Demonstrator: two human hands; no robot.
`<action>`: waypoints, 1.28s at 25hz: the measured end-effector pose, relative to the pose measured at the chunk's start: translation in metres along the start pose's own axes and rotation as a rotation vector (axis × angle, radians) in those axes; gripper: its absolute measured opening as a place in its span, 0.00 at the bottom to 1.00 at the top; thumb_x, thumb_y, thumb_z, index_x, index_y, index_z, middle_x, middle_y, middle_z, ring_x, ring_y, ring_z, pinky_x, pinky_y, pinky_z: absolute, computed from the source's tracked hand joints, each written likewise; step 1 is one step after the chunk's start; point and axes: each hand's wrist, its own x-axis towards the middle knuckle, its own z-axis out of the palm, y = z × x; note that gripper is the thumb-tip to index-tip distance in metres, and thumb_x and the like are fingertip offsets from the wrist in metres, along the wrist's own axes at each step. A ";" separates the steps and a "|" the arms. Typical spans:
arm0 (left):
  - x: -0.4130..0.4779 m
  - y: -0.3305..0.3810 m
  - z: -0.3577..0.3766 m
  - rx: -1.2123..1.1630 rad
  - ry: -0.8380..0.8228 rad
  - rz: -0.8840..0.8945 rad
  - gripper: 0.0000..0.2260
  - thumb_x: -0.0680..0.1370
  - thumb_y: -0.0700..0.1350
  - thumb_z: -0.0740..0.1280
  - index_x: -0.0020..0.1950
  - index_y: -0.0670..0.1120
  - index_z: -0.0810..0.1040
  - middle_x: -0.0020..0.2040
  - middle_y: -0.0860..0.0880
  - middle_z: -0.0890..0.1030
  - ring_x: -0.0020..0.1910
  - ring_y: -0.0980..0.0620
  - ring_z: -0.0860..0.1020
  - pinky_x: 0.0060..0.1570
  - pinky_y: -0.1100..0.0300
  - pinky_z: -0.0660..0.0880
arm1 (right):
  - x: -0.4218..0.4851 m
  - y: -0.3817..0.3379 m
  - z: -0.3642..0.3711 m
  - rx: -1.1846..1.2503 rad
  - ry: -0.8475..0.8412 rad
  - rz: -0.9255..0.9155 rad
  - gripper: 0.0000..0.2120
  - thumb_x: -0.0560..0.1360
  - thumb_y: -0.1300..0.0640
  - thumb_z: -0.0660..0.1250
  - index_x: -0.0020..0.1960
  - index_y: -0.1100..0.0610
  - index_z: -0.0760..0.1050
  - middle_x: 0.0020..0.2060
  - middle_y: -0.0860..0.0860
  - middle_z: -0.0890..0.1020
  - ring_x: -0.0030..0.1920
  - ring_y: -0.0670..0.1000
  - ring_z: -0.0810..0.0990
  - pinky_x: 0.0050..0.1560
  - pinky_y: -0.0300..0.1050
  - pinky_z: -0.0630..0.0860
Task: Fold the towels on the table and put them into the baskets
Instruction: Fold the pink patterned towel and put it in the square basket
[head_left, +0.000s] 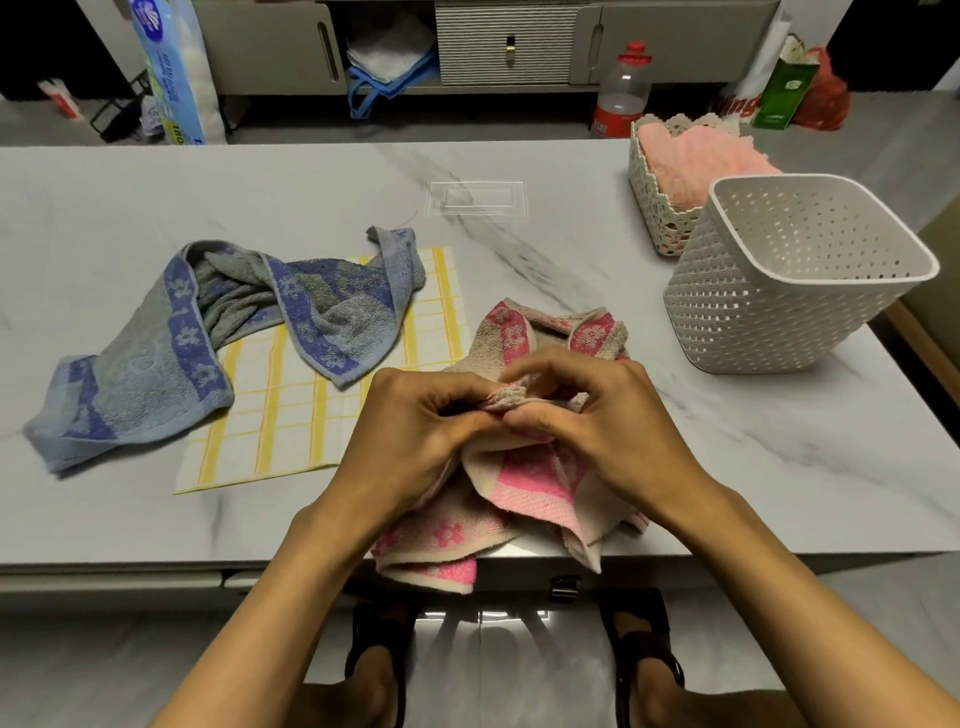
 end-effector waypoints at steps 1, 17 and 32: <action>0.000 0.000 0.000 -0.006 0.004 -0.013 0.11 0.70 0.36 0.76 0.48 0.48 0.86 0.43 0.54 0.87 0.45 0.58 0.85 0.48 0.59 0.80 | 0.001 0.001 -0.001 -0.014 -0.009 -0.015 0.09 0.70 0.55 0.76 0.51 0.53 0.83 0.38 0.44 0.84 0.40 0.41 0.82 0.42 0.32 0.74; 0.026 0.118 -0.057 -0.179 0.299 0.048 0.05 0.77 0.38 0.68 0.44 0.46 0.81 0.39 0.54 0.82 0.41 0.57 0.78 0.44 0.62 0.74 | -0.002 -0.065 -0.092 0.103 -0.018 0.020 0.13 0.74 0.50 0.72 0.34 0.55 0.79 0.29 0.50 0.79 0.32 0.48 0.74 0.36 0.47 0.70; -0.017 0.214 -0.108 -0.045 0.562 0.024 0.07 0.80 0.45 0.66 0.44 0.51 0.81 0.40 0.53 0.80 0.41 0.56 0.75 0.44 0.56 0.72 | -0.068 -0.149 -0.207 -0.711 -0.050 0.102 0.13 0.79 0.52 0.66 0.43 0.59 0.83 0.38 0.54 0.84 0.40 0.53 0.80 0.44 0.49 0.77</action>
